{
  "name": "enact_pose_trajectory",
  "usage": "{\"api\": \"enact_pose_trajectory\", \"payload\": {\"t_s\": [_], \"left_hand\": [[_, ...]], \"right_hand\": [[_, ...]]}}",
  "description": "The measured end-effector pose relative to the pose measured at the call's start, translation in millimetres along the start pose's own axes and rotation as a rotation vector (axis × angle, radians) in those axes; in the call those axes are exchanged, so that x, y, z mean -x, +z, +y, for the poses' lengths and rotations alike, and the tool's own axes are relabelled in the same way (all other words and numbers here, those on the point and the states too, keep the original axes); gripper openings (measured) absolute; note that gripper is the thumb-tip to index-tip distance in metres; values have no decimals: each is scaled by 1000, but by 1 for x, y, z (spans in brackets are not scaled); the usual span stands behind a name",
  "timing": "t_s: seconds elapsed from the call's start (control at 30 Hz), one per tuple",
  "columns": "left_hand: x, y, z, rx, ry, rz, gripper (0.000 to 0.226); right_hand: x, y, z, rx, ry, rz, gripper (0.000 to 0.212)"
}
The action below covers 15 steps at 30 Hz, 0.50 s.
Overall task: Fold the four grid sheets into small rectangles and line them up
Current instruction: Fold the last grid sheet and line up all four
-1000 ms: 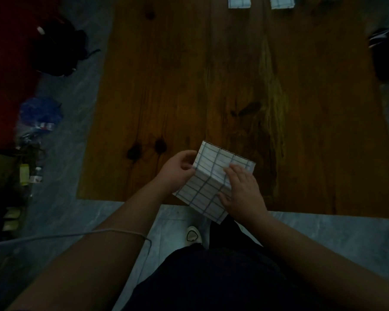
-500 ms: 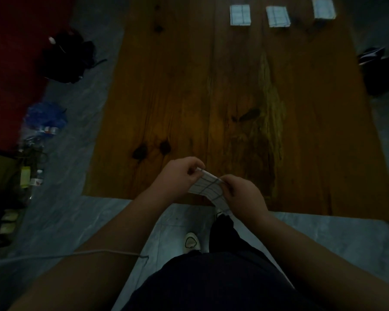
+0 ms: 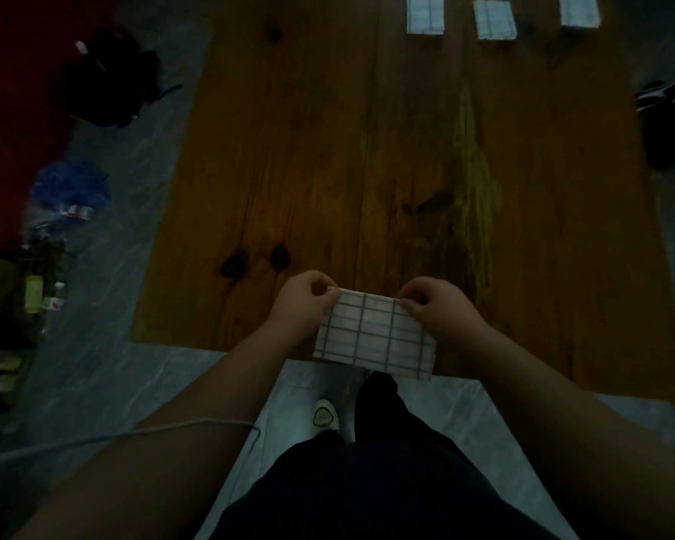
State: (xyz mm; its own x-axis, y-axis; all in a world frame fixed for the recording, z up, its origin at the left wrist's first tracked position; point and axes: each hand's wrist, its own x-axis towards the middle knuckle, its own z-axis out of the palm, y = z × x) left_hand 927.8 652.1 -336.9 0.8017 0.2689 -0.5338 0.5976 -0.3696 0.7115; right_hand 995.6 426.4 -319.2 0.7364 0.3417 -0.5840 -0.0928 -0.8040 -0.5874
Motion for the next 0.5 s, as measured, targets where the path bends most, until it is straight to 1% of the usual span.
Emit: {"api": "enact_pose_trajectory", "payload": {"t_s": [0.07, 0.1, 0.13, 0.2, 0.27, 0.3, 0.33, 0.4, 0.43, 0.5], "left_hand": [[-8, 13, -13, -50, -35, 28, 5], [-10, 18, -17, -85, -37, 34, 6], [-11, 23, -19, -129, -30, 41, 9], [-12, 28, -21, -253, 13, 83, 23], [-10, 30, -22, -500, 145, 188, 38], [-8, 33, -22, -621, 231, 229, 41], [-5, 36, -22, -706, 319, 237, 44], [3, 47, -27, -816, 466, 134, 52], [6, 54, -33, -869, 510, 68, 57], [9, 65, -42, -967, 542, -11, 63]], "right_hand": [[-13, 14, 14, 63, 34, 35, 14], [-18, 21, 19, 136, 27, 62, 19], [-21, 26, 24, 240, -6, 107, 24], [-21, 35, 28, 417, -103, 221, 37], [-14, 42, 26, 471, -148, 257, 50], [-9, 46, 25, 504, -167, 241, 56], [-4, 53, 24, 542, -192, 211, 61], [6, 67, 24, 600, -238, 141, 65], [8, 73, 25, 613, -248, 123, 66], [8, 82, 28, 639, -239, 98, 69]]}}
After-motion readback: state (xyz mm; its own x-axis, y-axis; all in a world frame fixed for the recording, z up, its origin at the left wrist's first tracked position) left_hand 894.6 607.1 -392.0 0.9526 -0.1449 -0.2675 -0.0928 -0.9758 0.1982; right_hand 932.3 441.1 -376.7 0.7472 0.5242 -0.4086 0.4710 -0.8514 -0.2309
